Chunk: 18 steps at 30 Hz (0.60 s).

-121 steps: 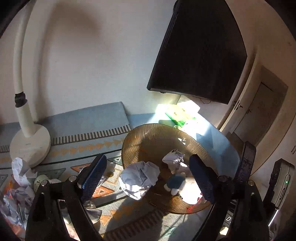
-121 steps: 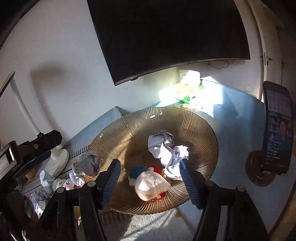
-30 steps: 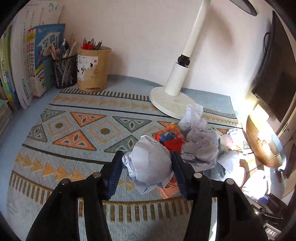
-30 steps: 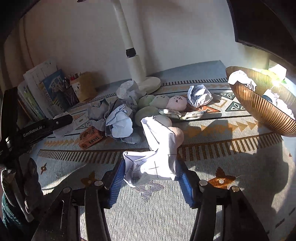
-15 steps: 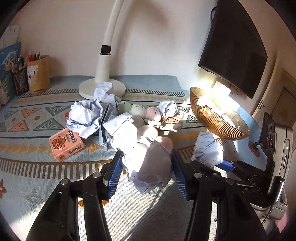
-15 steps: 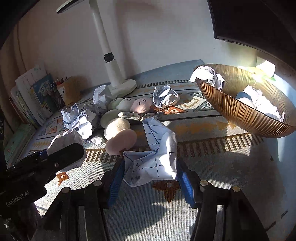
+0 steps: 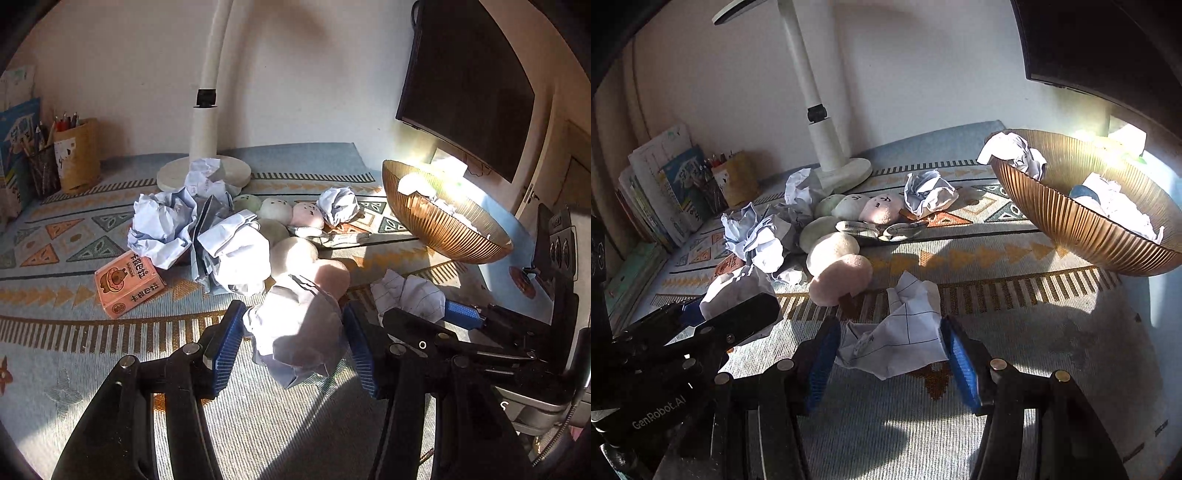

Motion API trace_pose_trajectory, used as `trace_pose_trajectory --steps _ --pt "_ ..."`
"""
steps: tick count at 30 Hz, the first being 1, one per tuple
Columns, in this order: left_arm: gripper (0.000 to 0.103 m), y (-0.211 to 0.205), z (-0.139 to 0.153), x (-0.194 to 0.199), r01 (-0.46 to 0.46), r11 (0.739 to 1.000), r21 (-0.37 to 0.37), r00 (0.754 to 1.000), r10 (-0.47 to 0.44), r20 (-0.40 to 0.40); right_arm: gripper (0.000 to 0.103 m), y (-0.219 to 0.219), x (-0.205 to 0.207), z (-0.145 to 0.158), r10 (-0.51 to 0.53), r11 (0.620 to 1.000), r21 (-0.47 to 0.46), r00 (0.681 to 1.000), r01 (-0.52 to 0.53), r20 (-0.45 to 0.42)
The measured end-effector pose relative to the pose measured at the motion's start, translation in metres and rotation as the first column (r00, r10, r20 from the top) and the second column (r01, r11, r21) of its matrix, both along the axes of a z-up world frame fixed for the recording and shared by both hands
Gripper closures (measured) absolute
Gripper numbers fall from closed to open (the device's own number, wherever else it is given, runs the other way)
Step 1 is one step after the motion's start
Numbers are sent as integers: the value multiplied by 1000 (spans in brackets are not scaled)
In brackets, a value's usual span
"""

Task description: Organize objects

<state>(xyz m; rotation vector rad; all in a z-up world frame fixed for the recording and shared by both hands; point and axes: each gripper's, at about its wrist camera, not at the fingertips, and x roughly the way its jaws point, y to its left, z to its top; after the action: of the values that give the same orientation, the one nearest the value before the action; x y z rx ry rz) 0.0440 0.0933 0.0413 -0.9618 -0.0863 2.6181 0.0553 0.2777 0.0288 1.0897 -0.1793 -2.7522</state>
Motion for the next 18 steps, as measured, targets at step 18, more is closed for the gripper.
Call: trace_pose_trajectory --steps 18 --pt "51 1 0 1 1 1000 1 1000 -1 0 48 -1 -2 -1 5 1000 -2 1000 -5 11"
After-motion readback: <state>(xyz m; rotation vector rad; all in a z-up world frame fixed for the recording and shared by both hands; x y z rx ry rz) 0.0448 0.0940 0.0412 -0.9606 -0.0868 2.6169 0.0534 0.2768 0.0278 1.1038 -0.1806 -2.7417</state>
